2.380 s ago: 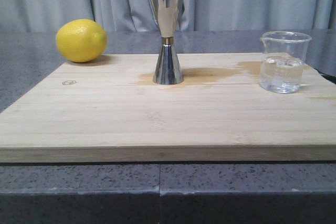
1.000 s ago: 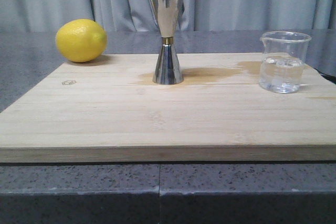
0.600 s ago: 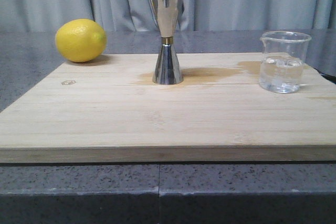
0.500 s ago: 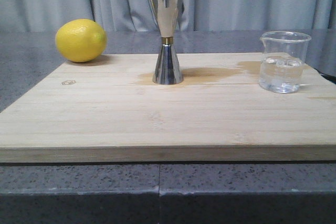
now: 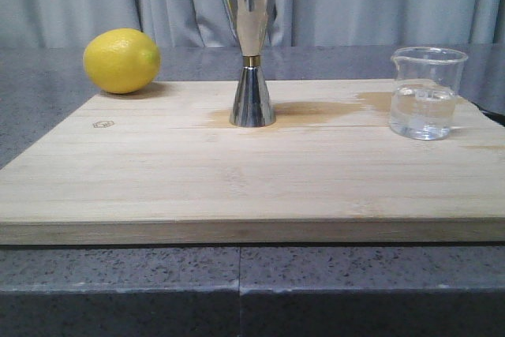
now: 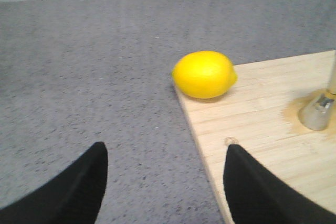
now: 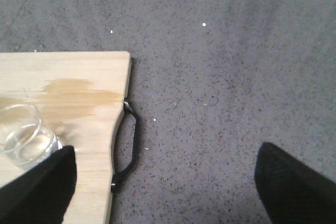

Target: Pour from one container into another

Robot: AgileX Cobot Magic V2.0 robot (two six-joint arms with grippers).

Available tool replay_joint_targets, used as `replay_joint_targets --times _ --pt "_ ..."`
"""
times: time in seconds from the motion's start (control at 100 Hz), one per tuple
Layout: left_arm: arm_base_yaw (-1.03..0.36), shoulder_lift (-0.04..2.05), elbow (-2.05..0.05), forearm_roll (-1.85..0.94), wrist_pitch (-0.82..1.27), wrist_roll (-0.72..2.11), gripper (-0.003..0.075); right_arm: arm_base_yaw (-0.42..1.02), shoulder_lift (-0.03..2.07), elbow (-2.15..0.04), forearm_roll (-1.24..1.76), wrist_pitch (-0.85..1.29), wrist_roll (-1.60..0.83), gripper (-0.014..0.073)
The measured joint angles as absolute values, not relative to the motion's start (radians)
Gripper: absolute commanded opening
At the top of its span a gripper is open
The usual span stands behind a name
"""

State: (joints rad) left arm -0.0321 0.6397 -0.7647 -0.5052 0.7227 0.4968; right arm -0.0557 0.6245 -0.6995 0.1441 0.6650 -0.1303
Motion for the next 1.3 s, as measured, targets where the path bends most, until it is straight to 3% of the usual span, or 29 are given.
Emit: replay_joint_targets --times 0.62,0.95,1.3 --pt "-0.032 1.074 -0.767 -1.299 0.863 1.454 0.0433 -0.056 0.649 -0.703 0.144 0.682 -0.134 0.0628" --pt "-0.032 1.294 -0.77 -1.531 1.037 1.827 0.0433 -0.056 0.649 -0.703 0.144 0.682 -0.136 0.0628" --pt "-0.032 1.476 -0.77 -1.646 1.158 2.04 0.0433 -0.056 0.649 -0.703 0.144 0.682 -0.136 0.0628"
